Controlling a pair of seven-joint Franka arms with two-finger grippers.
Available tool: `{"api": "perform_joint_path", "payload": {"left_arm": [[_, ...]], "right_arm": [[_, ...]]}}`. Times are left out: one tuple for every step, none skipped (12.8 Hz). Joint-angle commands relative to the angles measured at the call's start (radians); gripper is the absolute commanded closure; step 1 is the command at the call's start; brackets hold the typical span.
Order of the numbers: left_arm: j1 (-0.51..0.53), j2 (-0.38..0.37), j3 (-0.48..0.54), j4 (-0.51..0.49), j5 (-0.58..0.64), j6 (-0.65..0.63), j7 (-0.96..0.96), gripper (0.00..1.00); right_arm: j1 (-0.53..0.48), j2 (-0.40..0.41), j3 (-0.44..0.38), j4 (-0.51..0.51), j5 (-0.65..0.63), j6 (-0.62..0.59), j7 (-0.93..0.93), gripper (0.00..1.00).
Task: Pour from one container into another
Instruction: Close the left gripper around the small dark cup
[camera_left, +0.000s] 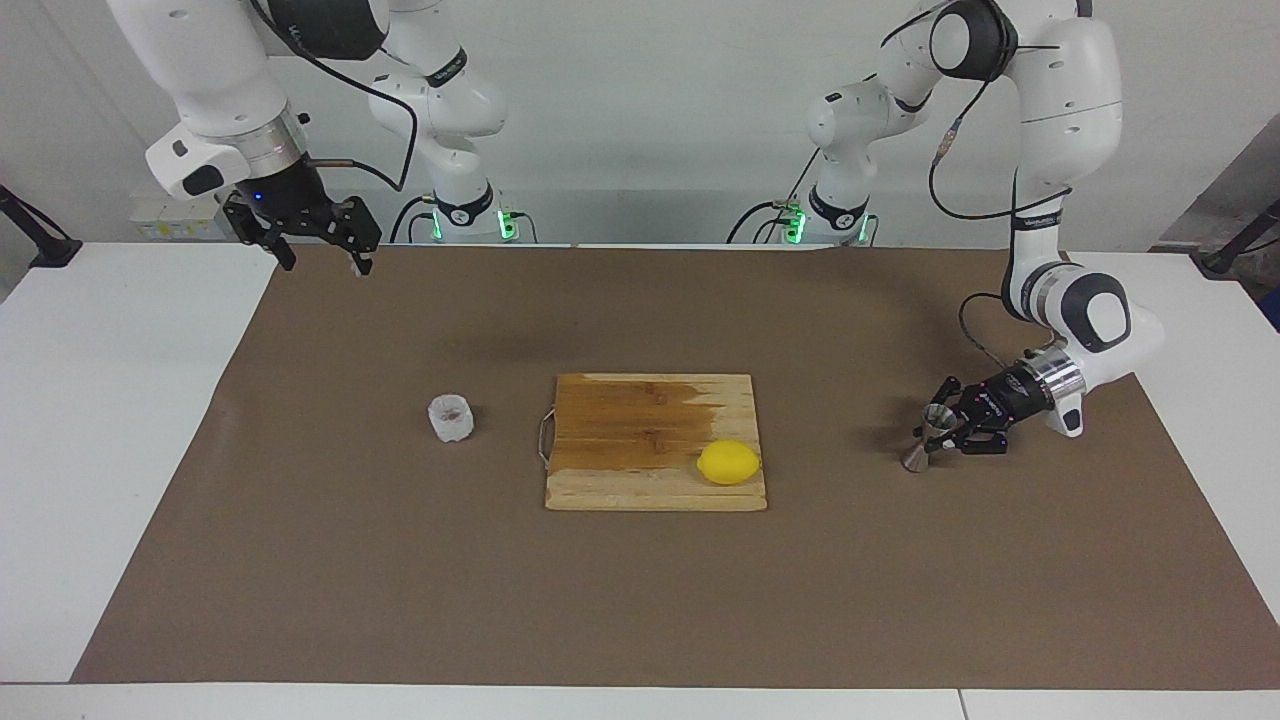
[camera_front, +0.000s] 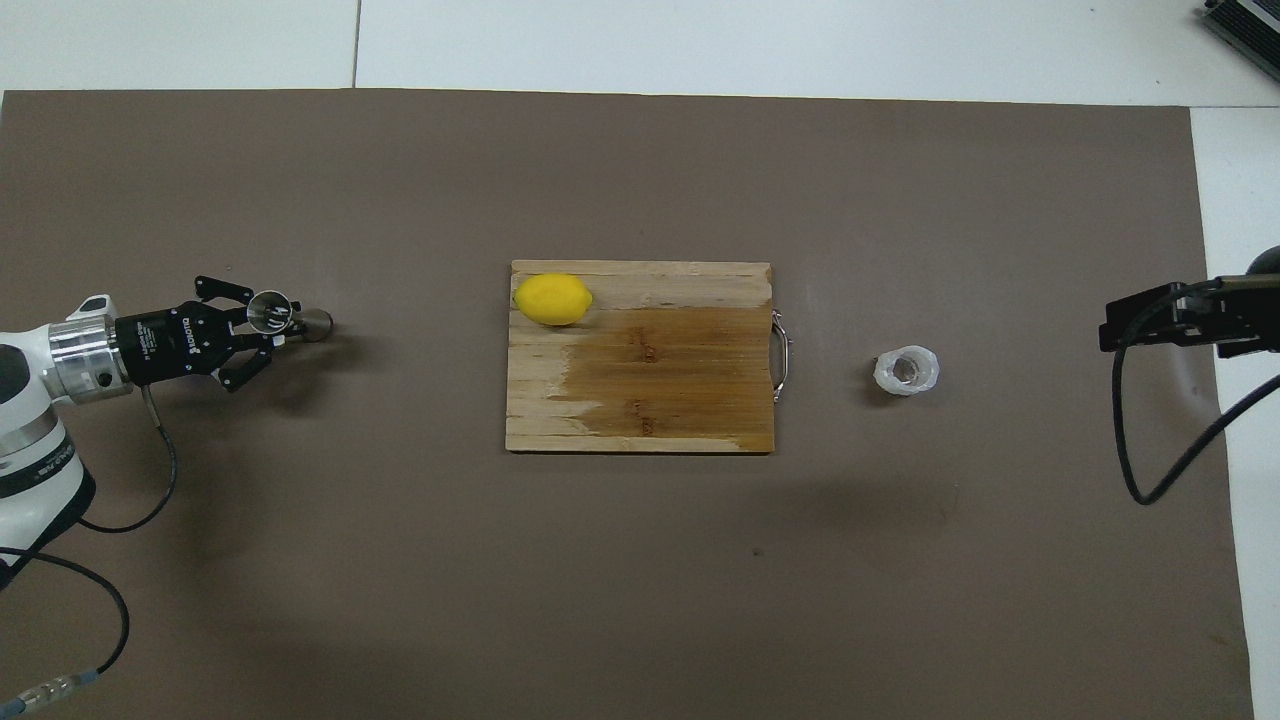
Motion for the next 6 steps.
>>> {"api": "perform_joint_path", "payload": {"left_arm": [[0.002, -0.045, 0.000, -0.024, -0.033, -0.030, 0.018, 1.00], [-0.003, -0.051, -0.002, -0.024, -0.042, -0.030, 0.006, 1.00], [-0.012, -0.063, -0.006, -0.024, -0.050, -0.032, -0.008, 1.00], [-0.040, -0.080, -0.006, -0.022, -0.050, -0.027, -0.045, 1.00], [-0.066, -0.097, -0.006, -0.018, -0.053, -0.023, -0.094, 1.00], [-0.080, -0.100, -0.008, -0.015, -0.077, -0.029, -0.149, 1.00]], "right_arm": [[-0.013, -0.011, 0.006, -0.012, 0.019, -0.001, 0.013, 0.00], [-0.011, -0.011, 0.006, -0.014, 0.019, -0.001, 0.013, 0.00], [-0.011, -0.011, 0.006, -0.012, 0.019, -0.001, 0.013, 0.00], [-0.011, -0.011, 0.006, -0.012, 0.019, -0.001, 0.013, 0.00], [-0.011, -0.011, 0.006, -0.012, 0.019, -0.001, 0.013, 0.00], [-0.011, -0.011, 0.006, -0.012, 0.019, -0.001, 0.012, 0.00]]}}
